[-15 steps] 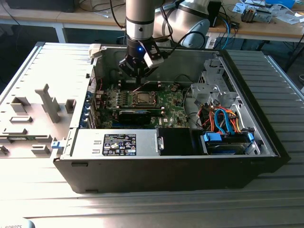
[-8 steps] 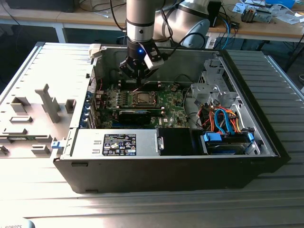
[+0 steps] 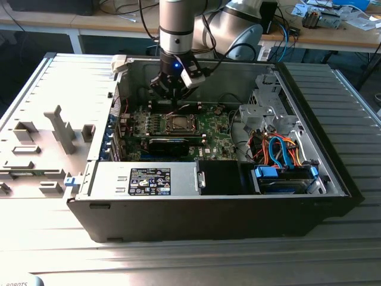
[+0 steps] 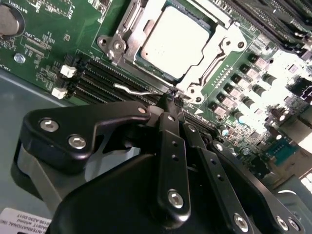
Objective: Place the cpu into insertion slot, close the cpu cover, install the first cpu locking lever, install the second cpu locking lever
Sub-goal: 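Install the first cpu locking lever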
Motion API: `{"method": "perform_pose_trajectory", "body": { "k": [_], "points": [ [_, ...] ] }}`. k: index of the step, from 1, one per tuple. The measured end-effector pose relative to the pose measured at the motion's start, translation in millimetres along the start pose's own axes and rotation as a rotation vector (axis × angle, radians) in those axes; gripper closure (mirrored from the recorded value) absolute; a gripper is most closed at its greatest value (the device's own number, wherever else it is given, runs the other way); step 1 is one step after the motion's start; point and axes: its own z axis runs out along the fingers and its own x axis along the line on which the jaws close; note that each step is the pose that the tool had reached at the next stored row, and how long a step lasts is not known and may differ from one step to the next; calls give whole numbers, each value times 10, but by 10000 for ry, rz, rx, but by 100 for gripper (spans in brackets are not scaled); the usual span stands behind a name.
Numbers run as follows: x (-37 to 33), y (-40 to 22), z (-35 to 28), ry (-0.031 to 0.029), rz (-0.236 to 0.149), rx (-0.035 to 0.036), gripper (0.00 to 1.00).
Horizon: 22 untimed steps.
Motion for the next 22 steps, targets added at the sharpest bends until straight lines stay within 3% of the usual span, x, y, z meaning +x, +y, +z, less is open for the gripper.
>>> {"method": "perform_pose_trajectory", "body": {
  "k": [5, 7, 10, 12, 22],
  "points": [
    [-19, -50, 11, 2, 0, -30, 89],
    [-16, -94, 14, -1, 0, -115, 89],
    [-15, -132, 21, -16, -3, -484, 89],
    [-15, -139, 22, -21, -3, -601, 89],
    [-43, -146, 49, -21, -3, -608, 89]
  ]
}}
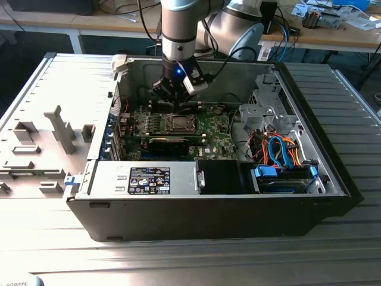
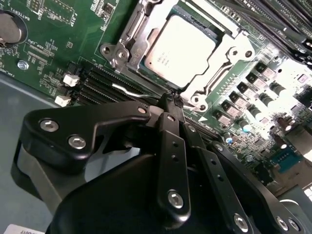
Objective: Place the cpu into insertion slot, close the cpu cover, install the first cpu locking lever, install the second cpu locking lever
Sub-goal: 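Install the first cpu locking lever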
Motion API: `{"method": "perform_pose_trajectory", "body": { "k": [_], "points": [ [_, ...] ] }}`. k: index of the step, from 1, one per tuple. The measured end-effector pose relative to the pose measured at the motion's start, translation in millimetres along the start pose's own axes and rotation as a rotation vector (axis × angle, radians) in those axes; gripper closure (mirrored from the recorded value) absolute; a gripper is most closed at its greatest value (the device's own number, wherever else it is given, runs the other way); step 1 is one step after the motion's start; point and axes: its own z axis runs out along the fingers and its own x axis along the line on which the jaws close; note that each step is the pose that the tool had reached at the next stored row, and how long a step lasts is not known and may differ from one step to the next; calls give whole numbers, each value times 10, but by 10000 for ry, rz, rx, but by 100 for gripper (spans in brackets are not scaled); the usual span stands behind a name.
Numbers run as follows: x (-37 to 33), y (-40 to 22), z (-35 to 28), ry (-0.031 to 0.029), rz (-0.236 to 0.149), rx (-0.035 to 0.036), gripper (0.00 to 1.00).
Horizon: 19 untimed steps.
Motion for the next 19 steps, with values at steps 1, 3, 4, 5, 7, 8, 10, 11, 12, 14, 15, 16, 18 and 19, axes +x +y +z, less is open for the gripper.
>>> {"method": "perform_pose_trajectory", "body": {
  "k": [1, 3, 4, 5, 7, 8, 10, 11, 12, 14, 15, 16, 18, 19],
  "points": [
    [-16, -1, 5, 1, -1, 1, 89],
    [-55, -3, 17, 0, -2, 1, 89],
    [-66, -4, 21, 0, -1, 1, 89],
    [-76, -5, 24, 0, 0, 0, 89],
    [-92, -7, 30, -1, -1, 0, 89],
    [-101, -9, 33, 0, -1, 0, 89],
    [-113, -14, 36, 0, 0, 1, 89],
    [-121, -18, 39, 0, -1, 0, 89],
    [-128, -21, 41, 0, -1, 0, 89],
    [-142, -28, 46, 0, -1, -1, 89],
    [-148, -32, 48, 0, -1, -1, 89],
    [-158, -38, 52, -1, 0, 0, 89],
    [-169, -46, 57, -1, -1, -1, 89],
    [-175, -53, 61, -1, -1, 1, 89]
  ]
}}
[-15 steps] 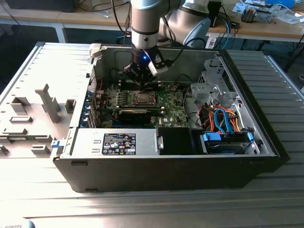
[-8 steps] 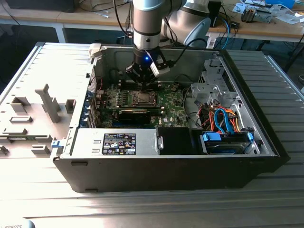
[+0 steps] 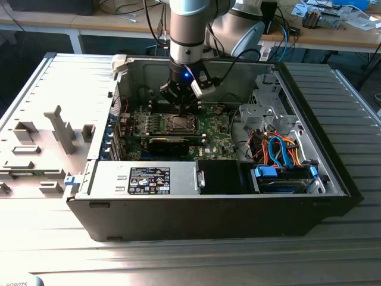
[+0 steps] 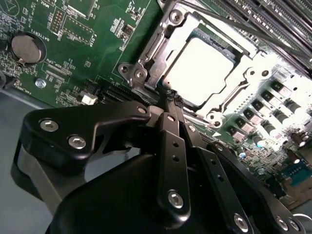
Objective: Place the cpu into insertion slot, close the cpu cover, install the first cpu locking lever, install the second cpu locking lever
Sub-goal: 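Install the first cpu locking lever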
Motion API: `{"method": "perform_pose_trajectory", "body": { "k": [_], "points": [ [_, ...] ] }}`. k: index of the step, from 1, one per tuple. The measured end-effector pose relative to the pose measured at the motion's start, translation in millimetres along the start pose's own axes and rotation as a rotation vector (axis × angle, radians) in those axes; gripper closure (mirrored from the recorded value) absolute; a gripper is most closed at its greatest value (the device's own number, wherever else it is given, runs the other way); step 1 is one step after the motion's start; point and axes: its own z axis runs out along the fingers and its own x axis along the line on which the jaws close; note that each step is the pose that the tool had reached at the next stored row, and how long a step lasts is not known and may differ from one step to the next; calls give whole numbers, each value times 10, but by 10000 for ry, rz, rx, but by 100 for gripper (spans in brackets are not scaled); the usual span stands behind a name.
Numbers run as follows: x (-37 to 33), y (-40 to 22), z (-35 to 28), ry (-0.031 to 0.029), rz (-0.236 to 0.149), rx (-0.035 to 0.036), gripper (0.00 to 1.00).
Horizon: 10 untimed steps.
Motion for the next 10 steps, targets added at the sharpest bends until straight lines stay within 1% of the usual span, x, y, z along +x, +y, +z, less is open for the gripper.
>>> {"method": "perform_pose_trajectory", "body": {
  "k": [10],
  "points": [
    [-46, -25, 17, 3, 0, 2, 89]
  ]
}}
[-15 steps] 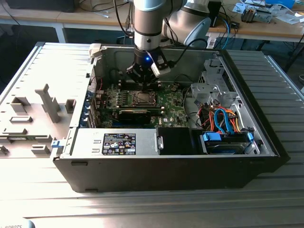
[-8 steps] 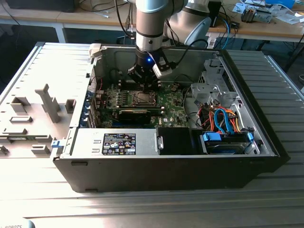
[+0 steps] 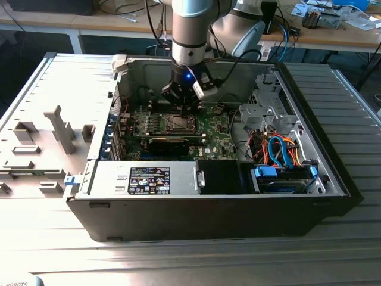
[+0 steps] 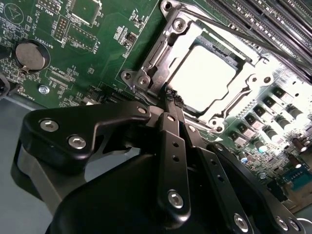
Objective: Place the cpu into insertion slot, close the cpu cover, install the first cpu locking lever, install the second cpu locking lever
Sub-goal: 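Install the first cpu locking lever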
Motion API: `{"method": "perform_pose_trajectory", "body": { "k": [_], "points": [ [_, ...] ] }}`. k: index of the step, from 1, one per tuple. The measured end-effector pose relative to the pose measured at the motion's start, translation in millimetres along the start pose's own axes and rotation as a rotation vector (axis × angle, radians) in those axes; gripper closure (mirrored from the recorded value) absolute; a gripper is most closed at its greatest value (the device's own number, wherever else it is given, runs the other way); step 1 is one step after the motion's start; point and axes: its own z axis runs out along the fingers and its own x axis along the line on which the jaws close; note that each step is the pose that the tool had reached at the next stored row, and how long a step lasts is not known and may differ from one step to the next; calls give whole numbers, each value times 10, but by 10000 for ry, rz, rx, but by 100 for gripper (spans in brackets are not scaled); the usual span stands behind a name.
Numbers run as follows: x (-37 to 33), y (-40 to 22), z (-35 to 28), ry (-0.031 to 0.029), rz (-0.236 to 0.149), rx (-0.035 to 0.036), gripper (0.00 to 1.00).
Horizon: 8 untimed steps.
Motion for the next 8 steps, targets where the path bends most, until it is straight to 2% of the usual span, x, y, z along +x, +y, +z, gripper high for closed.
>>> {"method": "perform_pose_trajectory", "body": {
  "k": [8],
  "points": [
    [-81, -10, 19, 5, 2, -2, 89]
  ]
}}
